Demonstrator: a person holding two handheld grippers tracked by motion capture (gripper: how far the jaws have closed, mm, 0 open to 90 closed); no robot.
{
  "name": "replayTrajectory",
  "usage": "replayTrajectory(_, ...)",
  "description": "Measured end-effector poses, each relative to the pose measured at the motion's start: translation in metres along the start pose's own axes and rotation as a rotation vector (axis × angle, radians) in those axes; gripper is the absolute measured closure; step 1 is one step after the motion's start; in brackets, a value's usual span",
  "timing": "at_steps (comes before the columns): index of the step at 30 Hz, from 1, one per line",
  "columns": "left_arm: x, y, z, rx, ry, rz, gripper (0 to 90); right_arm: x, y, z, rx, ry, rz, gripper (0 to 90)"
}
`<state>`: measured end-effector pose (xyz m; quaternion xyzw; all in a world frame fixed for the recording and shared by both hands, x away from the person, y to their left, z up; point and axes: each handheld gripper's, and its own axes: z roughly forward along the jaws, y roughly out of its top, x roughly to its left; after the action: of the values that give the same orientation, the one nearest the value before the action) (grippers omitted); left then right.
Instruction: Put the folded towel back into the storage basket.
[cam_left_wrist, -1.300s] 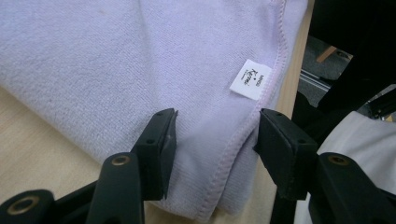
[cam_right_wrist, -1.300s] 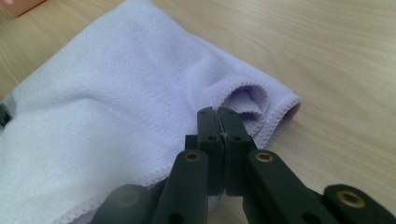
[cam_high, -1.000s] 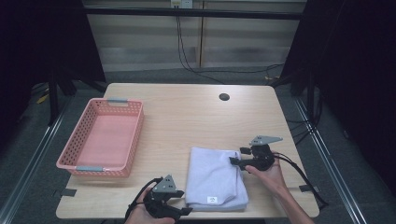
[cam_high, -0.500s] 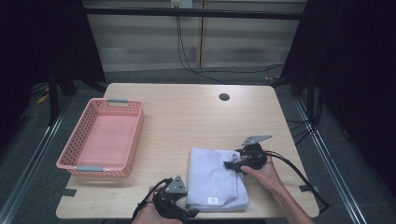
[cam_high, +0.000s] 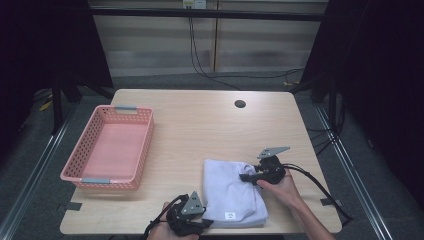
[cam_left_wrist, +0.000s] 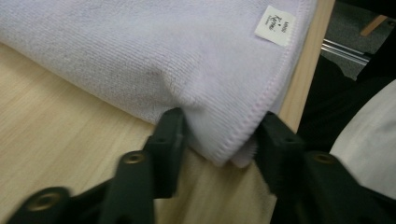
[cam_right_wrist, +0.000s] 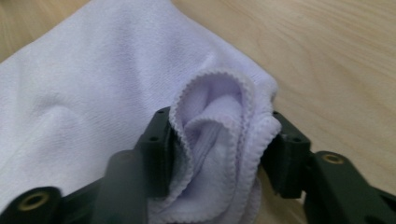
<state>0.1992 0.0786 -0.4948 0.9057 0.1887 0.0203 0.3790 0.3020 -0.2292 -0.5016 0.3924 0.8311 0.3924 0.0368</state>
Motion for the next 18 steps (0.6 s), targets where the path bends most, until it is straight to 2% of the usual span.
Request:
replayTrajectory(3, 0.004, 0.000, 0.000, -0.007, -0.028, -0.027, 72.3, 0.000, -0.001, 0.000, 0.001, 0.024, 0.013, 59.6)
replayTrajectory(5, 0.008, 0.000, -0.001, -0.002, -0.044, -0.051, 75.3, 0.000, 0.000, 0.000, 0.002, 0.029, 0.016, 61.0)
replayTrajectory(10, 0.013, -0.001, -0.001, -0.019, -0.077, -0.089, 76.9, -0.002, 0.001, -0.002, 0.000, 0.048, 0.031, 64.1)
replayTrajectory(13, 0.015, -0.001, -0.005, -0.013, -0.075, -0.102, 77.1, -0.003, 0.003, -0.004, -0.011, 0.059, 0.042, 64.9)
replayTrajectory(18, 0.021, -0.003, -0.019, -0.047, -0.079, -0.140, 77.4, -0.002, 0.008, -0.002, -0.013, 0.071, 0.047, 65.4)
